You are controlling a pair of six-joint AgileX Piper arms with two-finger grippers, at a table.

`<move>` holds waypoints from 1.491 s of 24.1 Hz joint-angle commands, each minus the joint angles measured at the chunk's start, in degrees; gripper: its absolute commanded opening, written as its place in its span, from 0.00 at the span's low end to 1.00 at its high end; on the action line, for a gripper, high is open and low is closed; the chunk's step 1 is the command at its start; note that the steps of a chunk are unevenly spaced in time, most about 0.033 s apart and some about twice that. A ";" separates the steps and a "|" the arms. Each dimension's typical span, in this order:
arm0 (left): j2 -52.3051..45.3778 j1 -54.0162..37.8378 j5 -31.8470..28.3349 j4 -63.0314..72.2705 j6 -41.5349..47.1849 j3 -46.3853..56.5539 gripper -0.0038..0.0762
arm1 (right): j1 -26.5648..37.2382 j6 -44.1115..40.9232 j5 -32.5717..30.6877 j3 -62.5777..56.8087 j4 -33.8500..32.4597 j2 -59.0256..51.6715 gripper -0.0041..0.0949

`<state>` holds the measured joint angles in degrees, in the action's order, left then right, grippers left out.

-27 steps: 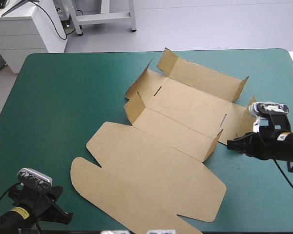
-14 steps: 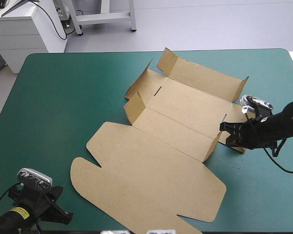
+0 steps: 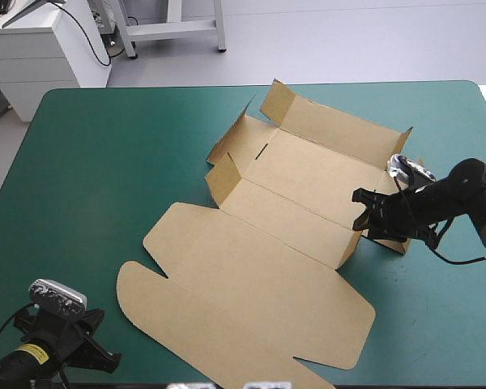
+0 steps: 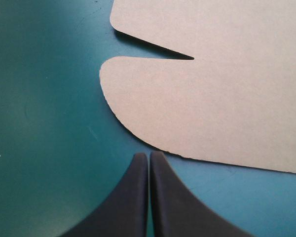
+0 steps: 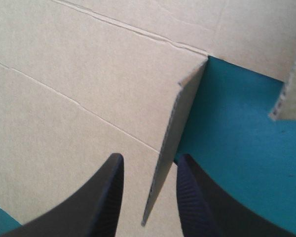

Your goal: Fold the box

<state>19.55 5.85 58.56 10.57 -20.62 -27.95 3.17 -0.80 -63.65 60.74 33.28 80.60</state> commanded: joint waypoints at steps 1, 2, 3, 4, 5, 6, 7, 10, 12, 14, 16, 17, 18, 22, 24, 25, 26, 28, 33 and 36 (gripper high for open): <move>0.37 -0.05 -2.96 1.01 0.08 -1.93 0.04 | -1.71 -0.08 2.27 1.86 2.80 0.78 0.39; 0.37 -0.05 -2.96 1.01 0.08 -1.93 0.04 | -2.09 -0.08 2.37 1.86 2.51 1.69 0.39; 0.37 -0.05 -2.96 1.01 0.08 -1.93 0.04 | -2.32 -0.08 2.75 1.86 2.04 2.40 0.39; 0.37 -0.05 -2.96 1.01 0.08 -1.93 0.04 | -2.56 -0.08 3.04 1.86 1.58 3.23 0.39; 0.37 -0.05 -2.96 1.01 0.08 -1.93 0.04 | -2.68 -0.31 3.46 1.86 0.94 3.97 0.39; 0.37 -0.05 -2.96 1.01 0.08 -1.93 0.04 | -2.77 -0.95 3.59 1.86 0.25 4.61 0.39; 0.37 -0.05 -2.96 1.01 0.08 -1.93 0.04 | -2.82 -2.02 3.73 1.86 -0.62 5.05 0.39; 0.37 -0.05 -2.96 1.01 0.08 -1.93 0.04 | -2.82 -2.65 4.09 1.86 -1.51 5.50 0.39; 0.37 -0.05 -2.96 1.01 0.08 -1.93 0.04 | -2.82 -2.53 4.34 1.86 -1.52 5.50 0.38; 0.37 -0.05 -2.96 1.01 0.08 -1.93 0.04 | -2.82 -2.53 3.64 1.86 -1.52 5.50 0.30; 0.37 -0.05 -2.96 1.01 0.08 -1.93 0.04 | -2.82 -2.68 2.49 1.86 -2.15 5.50 0.15; 0.37 -0.05 -3.07 1.01 0.08 -1.93 0.04 | -2.91 -2.68 2.20 1.86 -2.43 5.50 0.11; 0.37 -0.05 -3.11 1.01 0.08 -1.93 0.04 | -2.91 -2.68 1.79 1.86 -3.02 5.50 0.03; 0.37 -0.05 -3.11 1.01 0.08 -1.93 0.04 | -2.91 -2.68 2.31 1.86 -5.21 5.50 0.03; 0.37 -0.05 -3.11 1.01 0.08 -1.93 0.04 | -2.91 -2.68 3.23 1.86 -5.71 5.50 0.03; 0.37 -0.05 -3.11 1.01 0.08 -1.93 0.04 | -2.91 -2.27 4.11 1.86 -5.76 5.50 0.03; 0.37 -0.05 -3.11 1.01 0.08 -1.93 0.04 | -2.91 -1.89 4.57 1.86 -5.76 5.50 0.03; 0.37 -0.05 -3.11 1.01 0.08 -1.93 0.04 | -2.91 -0.41 5.80 1.86 -5.76 5.50 0.03; 0.37 -0.05 -3.11 1.01 0.08 -1.93 0.04 | -2.91 9.01 10.18 1.86 -10.06 5.63 0.03; 0.37 -0.05 -3.11 1.01 0.08 -1.93 0.04 | -2.91 14.34 11.96 2.83 -13.17 6.06 0.03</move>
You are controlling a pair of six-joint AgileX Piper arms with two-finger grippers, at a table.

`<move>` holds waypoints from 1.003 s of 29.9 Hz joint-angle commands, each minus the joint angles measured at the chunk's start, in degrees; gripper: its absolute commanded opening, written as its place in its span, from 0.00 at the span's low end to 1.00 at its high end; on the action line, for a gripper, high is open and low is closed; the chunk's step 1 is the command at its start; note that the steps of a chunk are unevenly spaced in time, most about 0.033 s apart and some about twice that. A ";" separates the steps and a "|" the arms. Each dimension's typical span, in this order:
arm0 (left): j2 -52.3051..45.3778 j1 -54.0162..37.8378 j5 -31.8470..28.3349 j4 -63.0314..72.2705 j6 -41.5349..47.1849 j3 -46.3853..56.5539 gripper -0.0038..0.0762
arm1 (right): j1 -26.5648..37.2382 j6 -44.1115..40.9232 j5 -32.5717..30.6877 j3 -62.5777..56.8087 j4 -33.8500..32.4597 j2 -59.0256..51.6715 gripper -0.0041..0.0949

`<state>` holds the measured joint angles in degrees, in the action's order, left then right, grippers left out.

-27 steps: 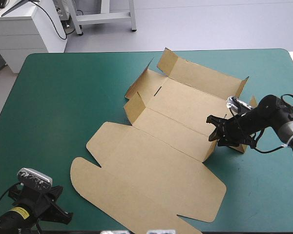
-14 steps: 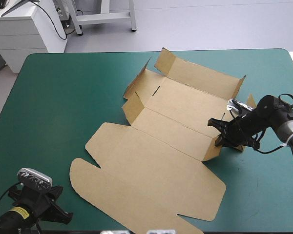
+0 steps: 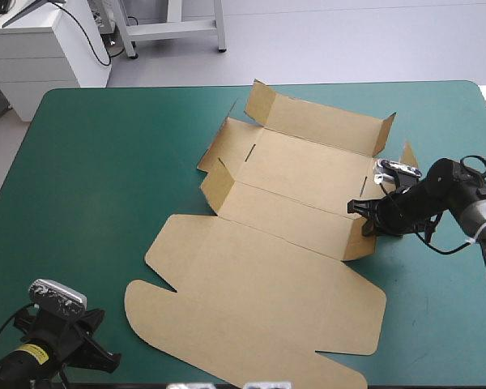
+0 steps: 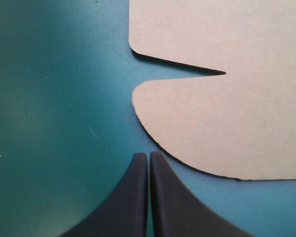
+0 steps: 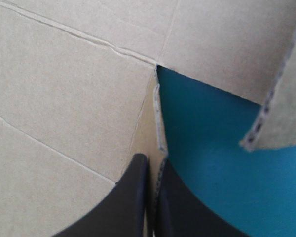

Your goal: Fold the box

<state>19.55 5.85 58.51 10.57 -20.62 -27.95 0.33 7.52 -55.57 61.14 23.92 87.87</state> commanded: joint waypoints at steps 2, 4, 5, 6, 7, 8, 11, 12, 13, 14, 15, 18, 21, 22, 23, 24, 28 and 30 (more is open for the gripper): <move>0.37 -0.05 -3.05 1.01 0.08 -1.93 0.04 | -0.07 9.25 3.76 4.81 -5.55 -0.21 0.03; 0.37 -0.05 -3.05 1.01 0.08 -1.93 0.04 | -0.07 12.12 2.82 8.52 -6.52 1.34 0.03; 0.37 -0.05 -3.05 1.01 0.08 -1.93 0.04 | -0.07 13.51 2.17 10.74 -6.67 2.10 0.03; 0.37 -0.05 -3.05 1.01 0.08 -1.93 0.04 | -0.11 15.76 1.35 12.62 -6.67 3.13 0.03; 0.37 -0.05 -3.05 1.01 0.08 -1.93 0.04 | -0.20 18.13 0.02 15.11 -6.84 4.20 0.03; 0.37 -0.05 -3.05 1.01 0.08 -1.93 0.04 | -0.50 20.42 -1.37 17.66 -7.48 5.29 0.03; 0.37 -0.05 -3.05 1.01 0.08 -1.93 0.04 | -2.47 25.06 -5.05 24.98 -10.75 8.49 0.03; 0.37 -0.05 -3.05 1.01 0.08 -1.93 0.04 | -3.30 26.90 -6.28 27.57 -11.69 9.61 0.03; 0.37 -0.05 -3.05 1.01 0.08 -1.93 0.04 | -4.23 29.02 -7.57 30.21 -12.38 10.79 0.03; 0.37 -0.05 -3.05 1.01 0.08 -1.93 0.04 | -5.10 30.41 -8.64 32.85 -13.09 11.79 0.03; 0.37 -0.05 -3.05 1.01 0.08 -1.93 0.04 | -6.30 31.94 -9.48 35.47 -13.74 13.02 0.03; 0.37 -0.05 -3.05 1.01 0.08 -1.93 0.04 | -10.16 35.14 -10.09 42.34 -14.72 16.59 0.03; 0.37 -0.05 -3.05 1.01 0.08 -1.93 0.04 | -14.62 38.89 -10.09 48.55 -17.25 19.83 0.03; 0.37 -0.05 -3.05 1.01 0.08 -1.93 0.04 | -15.82 39.80 -10.09 50.54 -18.66 20.70 0.03; 0.37 -0.05 -3.05 1.01 0.08 -1.93 0.04 | -17.53 40.65 -10.09 52.37 -20.02 21.92 0.03; 0.37 -0.05 -3.05 1.01 0.08 -1.93 0.04 | -18.60 40.95 -10.09 54.02 -20.99 22.61 0.03; 0.37 -0.05 -3.05 1.01 0.08 -1.93 0.04 | -22.57 43.20 -7.57 56.93 -21.59 24.61 0.03; 0.37 -0.05 -3.05 1.01 0.08 -1.93 0.04 | -24.67 45.07 -6.66 57.43 -21.59 24.89 0.03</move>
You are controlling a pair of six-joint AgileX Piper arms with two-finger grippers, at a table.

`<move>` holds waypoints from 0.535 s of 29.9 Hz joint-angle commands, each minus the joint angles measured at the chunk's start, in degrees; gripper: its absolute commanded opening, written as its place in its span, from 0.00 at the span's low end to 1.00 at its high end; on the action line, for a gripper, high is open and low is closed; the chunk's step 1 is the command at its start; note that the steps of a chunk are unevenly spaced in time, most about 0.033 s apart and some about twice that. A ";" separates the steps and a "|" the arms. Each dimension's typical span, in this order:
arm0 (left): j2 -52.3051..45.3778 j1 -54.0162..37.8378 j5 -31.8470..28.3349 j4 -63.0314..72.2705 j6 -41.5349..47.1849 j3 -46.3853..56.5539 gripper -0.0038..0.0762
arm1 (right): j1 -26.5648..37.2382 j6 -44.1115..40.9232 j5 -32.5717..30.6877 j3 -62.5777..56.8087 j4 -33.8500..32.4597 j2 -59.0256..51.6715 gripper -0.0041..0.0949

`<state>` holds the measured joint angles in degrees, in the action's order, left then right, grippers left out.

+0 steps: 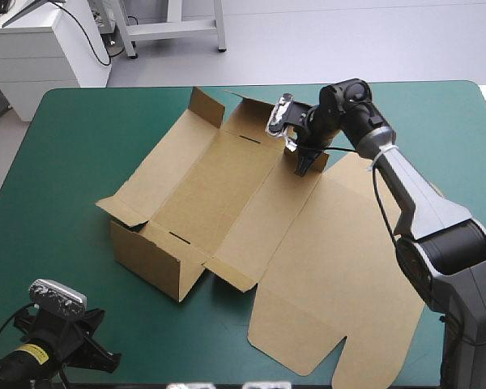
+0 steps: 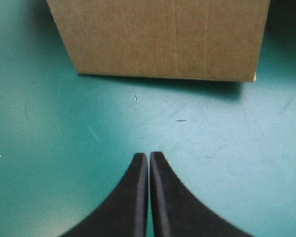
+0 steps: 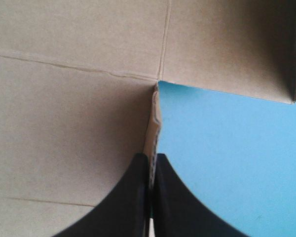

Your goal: Fold the box

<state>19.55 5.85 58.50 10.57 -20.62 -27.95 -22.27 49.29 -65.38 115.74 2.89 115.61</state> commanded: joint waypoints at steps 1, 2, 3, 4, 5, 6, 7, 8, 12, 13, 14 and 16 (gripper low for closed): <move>0.37 -0.05 -3.05 1.01 0.08 -1.93 0.04 | -3.17 4.13 3.18 2.83 -0.56 -2.85 0.03; 0.37 -0.05 -3.05 1.01 0.08 -1.93 0.04 | -4.43 5.22 3.06 2.83 0.01 -2.85 0.03; 0.37 -0.05 -3.05 1.01 0.08 -1.93 0.04 | -5.29 5.92 2.91 2.83 0.48 -2.85 0.03; 0.37 -0.05 -3.05 1.01 0.08 -1.93 0.04 | -6.09 6.31 2.91 2.83 1.19 -2.85 0.03; 0.37 -0.05 -3.05 1.01 0.08 -1.93 0.04 | -7.17 6.75 2.91 2.83 2.64 -2.85 0.03; 0.37 -0.05 -3.05 1.01 0.08 -1.93 0.04 | -7.84 6.82 2.91 2.83 3.58 -2.85 0.03; 0.37 -0.05 -3.05 1.01 0.08 -1.93 0.04 | -8.59 7.28 2.91 2.83 4.76 -2.85 0.03; 0.37 -0.05 -3.05 1.01 0.08 -1.93 0.04 | -9.34 8.18 2.91 2.83 5.79 -2.85 0.03; 0.37 -0.05 -3.05 1.01 0.08 -1.93 0.04 | -11.64 9.96 3.44 2.83 6.27 -2.85 0.03; 0.37 -0.05 -3.05 1.01 0.08 -1.93 0.04 | -11.82 9.96 3.45 2.83 6.27 -2.85 0.03; 0.37 -0.05 -3.05 1.01 0.08 -1.93 0.04 | -11.82 9.96 3.55 2.83 6.37 -2.85 0.03; 0.37 -0.05 -3.05 1.01 0.08 -1.93 0.04 | -11.82 9.96 3.53 2.83 6.50 -2.85 0.03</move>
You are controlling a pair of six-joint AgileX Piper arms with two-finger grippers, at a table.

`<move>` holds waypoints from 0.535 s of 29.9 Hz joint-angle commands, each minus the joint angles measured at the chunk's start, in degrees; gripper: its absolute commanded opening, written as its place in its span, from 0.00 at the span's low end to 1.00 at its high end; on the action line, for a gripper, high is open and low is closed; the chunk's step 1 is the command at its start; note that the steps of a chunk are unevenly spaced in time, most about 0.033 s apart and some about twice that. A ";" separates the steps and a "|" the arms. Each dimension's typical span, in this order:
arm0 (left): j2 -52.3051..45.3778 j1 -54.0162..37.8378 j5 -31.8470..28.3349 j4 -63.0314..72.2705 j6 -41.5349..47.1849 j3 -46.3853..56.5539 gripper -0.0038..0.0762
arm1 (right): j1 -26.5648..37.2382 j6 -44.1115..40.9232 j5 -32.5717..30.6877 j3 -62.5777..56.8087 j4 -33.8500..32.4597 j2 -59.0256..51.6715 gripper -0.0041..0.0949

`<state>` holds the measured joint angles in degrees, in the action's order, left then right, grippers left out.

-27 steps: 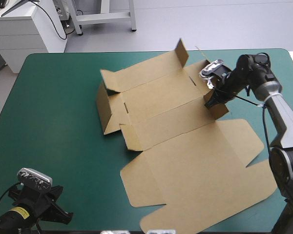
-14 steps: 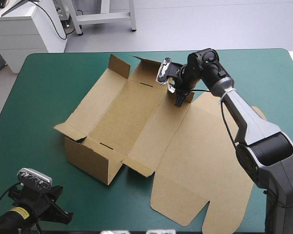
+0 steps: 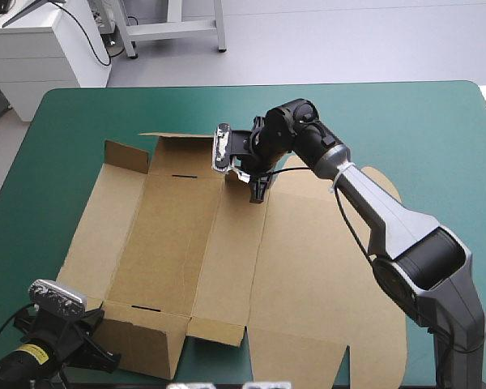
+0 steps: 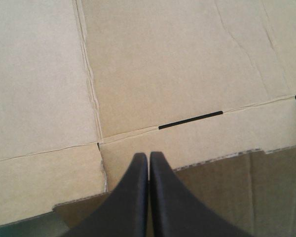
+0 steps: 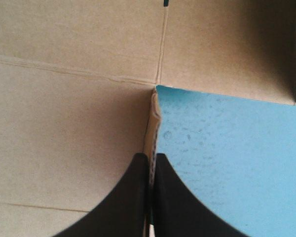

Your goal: Fold the box

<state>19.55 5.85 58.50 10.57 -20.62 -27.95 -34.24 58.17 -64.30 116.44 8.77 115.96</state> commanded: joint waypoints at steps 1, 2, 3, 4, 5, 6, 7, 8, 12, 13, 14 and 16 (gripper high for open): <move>0.37 -0.05 -3.05 1.01 0.08 -1.93 0.04 | 0.15 1.08 2.45 2.13 0.63 -3.20 0.03; 0.37 -0.05 -3.05 1.01 0.08 -1.93 0.04 | 0.15 1.08 2.45 2.13 0.63 -3.20 0.03; 0.37 -0.05 -3.05 1.01 0.08 -1.93 0.04 | 0.15 1.08 2.33 2.13 0.79 -3.20 0.03; 0.37 -0.05 -3.05 1.01 0.08 -1.93 0.04 | 0.15 1.08 2.23 2.13 1.08 -3.20 0.03; 0.37 -0.05 -3.05 1.01 0.08 -1.93 0.04 | 0.15 1.08 2.26 2.13 1.35 -3.20 0.03; 0.37 -0.05 -3.05 1.01 0.08 -1.93 0.04 | 0.15 1.08 2.26 2.13 1.83 -3.20 0.03; 0.37 -0.05 -3.05 1.01 0.08 -1.93 0.04 | 0.15 1.08 2.26 2.13 2.52 -3.20 0.03; 0.37 -0.05 -3.05 1.01 0.08 -1.93 0.04 | 0.15 1.08 2.26 2.13 2.97 -3.20 0.03; 0.37 -0.05 -3.05 1.01 0.08 -1.93 0.04 | 0.15 1.08 2.07 2.13 3.68 -3.20 0.03; 0.37 -0.05 -3.05 1.01 0.08 -1.93 0.04 | 0.15 1.08 1.97 2.13 4.13 -3.20 0.03; 0.37 -0.05 -3.05 1.01 0.08 -1.93 0.04 | 0.15 1.08 1.97 2.13 4.55 -3.20 0.03; 0.37 -0.05 -3.05 1.01 0.08 -1.93 0.04 | 0.15 0.95 1.93 2.13 5.09 -3.20 0.03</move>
<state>19.55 5.85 58.50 10.57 -20.62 -27.95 -34.25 58.37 -64.09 116.44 11.75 115.96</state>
